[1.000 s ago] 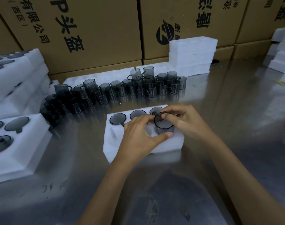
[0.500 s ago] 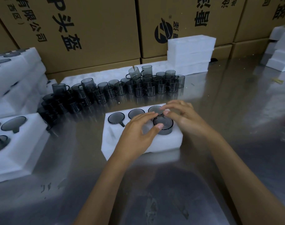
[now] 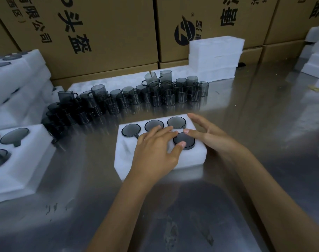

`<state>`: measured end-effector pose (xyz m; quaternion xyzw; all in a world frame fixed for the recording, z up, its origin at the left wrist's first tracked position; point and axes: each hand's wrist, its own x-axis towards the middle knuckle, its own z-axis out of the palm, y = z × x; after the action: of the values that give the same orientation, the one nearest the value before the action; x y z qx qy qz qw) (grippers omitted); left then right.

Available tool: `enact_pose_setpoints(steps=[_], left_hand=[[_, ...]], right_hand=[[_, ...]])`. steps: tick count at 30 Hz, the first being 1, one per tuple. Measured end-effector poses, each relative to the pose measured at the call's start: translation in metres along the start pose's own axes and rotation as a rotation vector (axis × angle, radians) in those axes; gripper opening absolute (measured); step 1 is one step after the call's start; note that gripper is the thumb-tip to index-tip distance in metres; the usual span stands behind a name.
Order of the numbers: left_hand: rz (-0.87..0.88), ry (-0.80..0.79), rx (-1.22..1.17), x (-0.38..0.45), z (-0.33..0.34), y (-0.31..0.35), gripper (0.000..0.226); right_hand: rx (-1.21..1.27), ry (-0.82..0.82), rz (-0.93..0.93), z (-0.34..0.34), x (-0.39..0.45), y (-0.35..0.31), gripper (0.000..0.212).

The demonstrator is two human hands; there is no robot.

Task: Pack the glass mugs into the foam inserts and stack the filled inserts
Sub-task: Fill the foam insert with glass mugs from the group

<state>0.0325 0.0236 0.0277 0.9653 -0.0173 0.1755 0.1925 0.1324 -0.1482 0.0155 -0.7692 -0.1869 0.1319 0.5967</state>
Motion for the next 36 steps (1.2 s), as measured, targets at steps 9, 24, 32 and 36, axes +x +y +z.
enact_pose_setpoints(steps=[9,24,32,36], left_hand=[[-0.152,0.014,-0.359,0.036,-0.063,-0.040,0.033],[-0.675,0.120,0.179,0.150,-0.077,-0.228,0.033],[-0.585,0.471,0.030,0.131,-0.061,-0.216,0.018],[-0.423,0.580,-0.087,0.099,-0.059,-0.180,0.016]], right_hand=[[0.111,0.335,0.013,0.011,0.010,0.011,0.031],[-0.194,0.526,-0.078,0.015,0.033,0.027,0.030],[-0.163,0.524,-0.057,0.014,0.031,0.024,0.029],[-0.165,0.510,-0.046,0.013,0.030,0.023,0.030]])
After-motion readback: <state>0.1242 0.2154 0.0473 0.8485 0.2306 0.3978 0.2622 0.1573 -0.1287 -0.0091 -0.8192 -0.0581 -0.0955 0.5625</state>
